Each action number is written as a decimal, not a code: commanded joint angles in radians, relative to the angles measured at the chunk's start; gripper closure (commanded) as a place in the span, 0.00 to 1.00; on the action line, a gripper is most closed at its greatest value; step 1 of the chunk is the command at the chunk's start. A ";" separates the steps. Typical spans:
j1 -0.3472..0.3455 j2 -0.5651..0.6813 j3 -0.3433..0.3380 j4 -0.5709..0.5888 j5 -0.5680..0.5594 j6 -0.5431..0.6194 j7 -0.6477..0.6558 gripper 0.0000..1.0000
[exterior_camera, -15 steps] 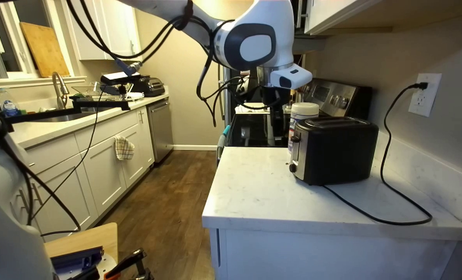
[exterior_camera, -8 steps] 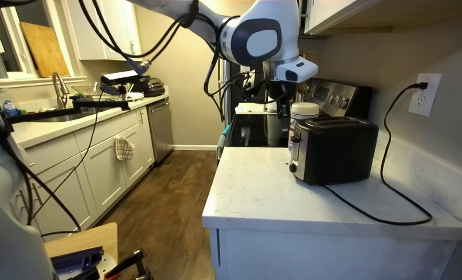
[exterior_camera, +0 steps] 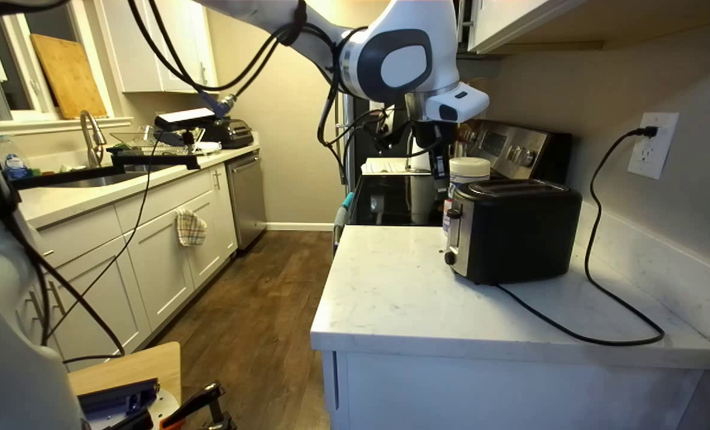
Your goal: Push the toaster lever down
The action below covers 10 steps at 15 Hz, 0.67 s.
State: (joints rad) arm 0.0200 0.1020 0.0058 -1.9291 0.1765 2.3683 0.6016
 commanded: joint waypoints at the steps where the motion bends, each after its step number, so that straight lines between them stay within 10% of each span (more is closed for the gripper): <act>1: 0.015 0.040 -0.008 0.011 -0.041 0.043 0.060 1.00; 10: 0.019 0.072 -0.033 0.012 -0.070 0.056 0.103 1.00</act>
State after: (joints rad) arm 0.0296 0.1609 -0.0096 -1.9252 0.1424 2.4086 0.6538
